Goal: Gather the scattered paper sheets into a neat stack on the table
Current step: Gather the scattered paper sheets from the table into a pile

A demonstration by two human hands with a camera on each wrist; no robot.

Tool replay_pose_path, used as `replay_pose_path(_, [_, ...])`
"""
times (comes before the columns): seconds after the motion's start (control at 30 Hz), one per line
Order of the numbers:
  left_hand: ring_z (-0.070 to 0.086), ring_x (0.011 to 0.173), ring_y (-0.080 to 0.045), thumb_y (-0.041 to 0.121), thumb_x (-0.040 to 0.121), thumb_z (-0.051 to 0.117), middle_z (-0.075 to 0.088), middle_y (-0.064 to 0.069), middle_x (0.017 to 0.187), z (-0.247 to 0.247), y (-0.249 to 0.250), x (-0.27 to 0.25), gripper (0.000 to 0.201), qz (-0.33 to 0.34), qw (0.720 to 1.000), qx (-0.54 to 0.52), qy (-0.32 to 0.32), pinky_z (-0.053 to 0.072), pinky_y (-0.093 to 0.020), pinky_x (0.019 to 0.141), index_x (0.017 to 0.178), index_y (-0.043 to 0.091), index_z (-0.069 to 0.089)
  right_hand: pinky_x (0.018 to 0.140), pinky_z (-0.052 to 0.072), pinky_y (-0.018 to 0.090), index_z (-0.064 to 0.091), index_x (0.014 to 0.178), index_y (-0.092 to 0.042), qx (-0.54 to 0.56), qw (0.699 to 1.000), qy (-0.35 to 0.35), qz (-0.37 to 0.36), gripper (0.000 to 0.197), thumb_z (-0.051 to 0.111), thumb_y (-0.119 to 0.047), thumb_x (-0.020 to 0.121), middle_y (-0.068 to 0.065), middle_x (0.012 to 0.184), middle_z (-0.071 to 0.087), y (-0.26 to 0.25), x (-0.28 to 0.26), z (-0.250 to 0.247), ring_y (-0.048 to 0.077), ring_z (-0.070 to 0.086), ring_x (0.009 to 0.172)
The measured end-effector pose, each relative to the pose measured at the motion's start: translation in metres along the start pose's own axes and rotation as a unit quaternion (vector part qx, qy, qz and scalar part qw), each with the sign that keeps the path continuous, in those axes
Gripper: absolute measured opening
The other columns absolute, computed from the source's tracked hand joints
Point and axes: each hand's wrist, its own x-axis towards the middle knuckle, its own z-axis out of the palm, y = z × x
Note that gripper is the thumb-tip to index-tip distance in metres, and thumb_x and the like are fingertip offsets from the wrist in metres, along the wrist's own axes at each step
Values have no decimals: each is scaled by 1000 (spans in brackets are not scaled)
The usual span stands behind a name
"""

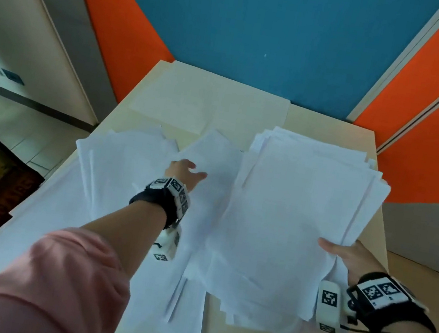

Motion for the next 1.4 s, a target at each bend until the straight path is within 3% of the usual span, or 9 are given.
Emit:
replay_pose_path(0.1, [35, 131, -34, 44, 75, 69, 35, -14, 142, -12, -16, 19, 77, -37, 988, 133, 66, 35, -46, 105, 138, 12, 37, 101, 41, 52, 64, 105, -13, 7, 1000, 11, 0, 104, 92, -42, 10, 14, 110, 67, -3, -2, -1, 33, 62, 103])
replay_pose_path(0.2, [35, 132, -35, 51, 68, 74, 36, -15, 142, -14, -24, 33, 96, -60, 978, 196, 38, 32, -49, 106, 140, 10, 27, 100, 42, 51, 63, 109, -11, 14, 1000, -3, 5, 100, 93, -36, 18, 14, 108, 68, -1, 1, 4, 32, 62, 102])
replay_pose_path(0.37, [37, 127, -33, 56, 59, 78, 42, -13, 134, -9, -30, 40, 91, -74, 970, 230, 21, 33, -47, 103, 130, 11, 42, 96, 45, 48, 65, 94, -15, 9, 1000, 10, 1, 101, 90, -46, 2, 8, 96, 72, 8, 11, 10, 28, 64, 98])
replay_pose_path(0.5, [40, 125, -34, 54, 56, 80, 43, -12, 130, -13, -27, 43, 95, -69, 972, 225, 14, 36, -47, 101, 129, 10, 38, 79, 50, 36, 65, 100, -8, -5, 1000, 7, 0, 98, 92, -41, 12, 9, 92, 71, 3, 9, 18, 25, 66, 87])
replay_pose_path(0.7, [63, 93, -32, 32, 80, 58, 68, -11, 92, -13, -37, 40, 21, -75, 992, 98, -16, 47, -43, 95, 65, 18, 50, 71, 49, 33, 65, 101, -7, -19, 1000, -3, 7, 99, 93, -38, 11, 4, 83, 75, -5, 8, 21, 22, 70, 78])
replay_pose_path(0.9, [41, 116, -34, 27, 81, 56, 43, -12, 125, -24, -74, 5, 31, -181, 972, 111, 100, 35, -42, 96, 104, 9, 65, 99, 43, 50, 64, 94, -13, -15, 1000, -13, 8, 104, 91, -43, -1, 13, 106, 68, -7, 13, 32, 30, 62, 101])
replay_pose_path(1.1, [16, 137, -42, 40, 70, 70, 2, -22, 154, -48, -103, -21, 39, -291, 949, 33, 117, 24, -51, 108, 104, 22, 63, 98, 43, 49, 61, 111, -5, -32, 999, -34, 1, 123, 91, -42, -3, 17, 112, 66, -13, 16, 52, 32, 61, 106])
replay_pose_path(1.23, [28, 126, -38, 42, 67, 74, 25, -19, 139, -63, -112, -24, 43, -304, 947, 11, 103, 32, -45, 100, 101, 19, 63, 101, 42, 53, 56, 121, -2, -39, 999, -36, 2, 133, 91, -42, -1, 19, 117, 65, -13, 21, 60, 35, 61, 107])
replay_pose_path(1.4, [36, 118, -36, 43, 68, 73, 41, -14, 122, -67, -112, -27, 34, -289, 953, 6, 95, 34, -45, 98, 91, 21, 63, 97, 44, 46, 66, 96, -15, -53, 996, -78, -9, 104, 91, -44, 0, 5, 90, 75, -15, 17, 66, 26, 64, 98])
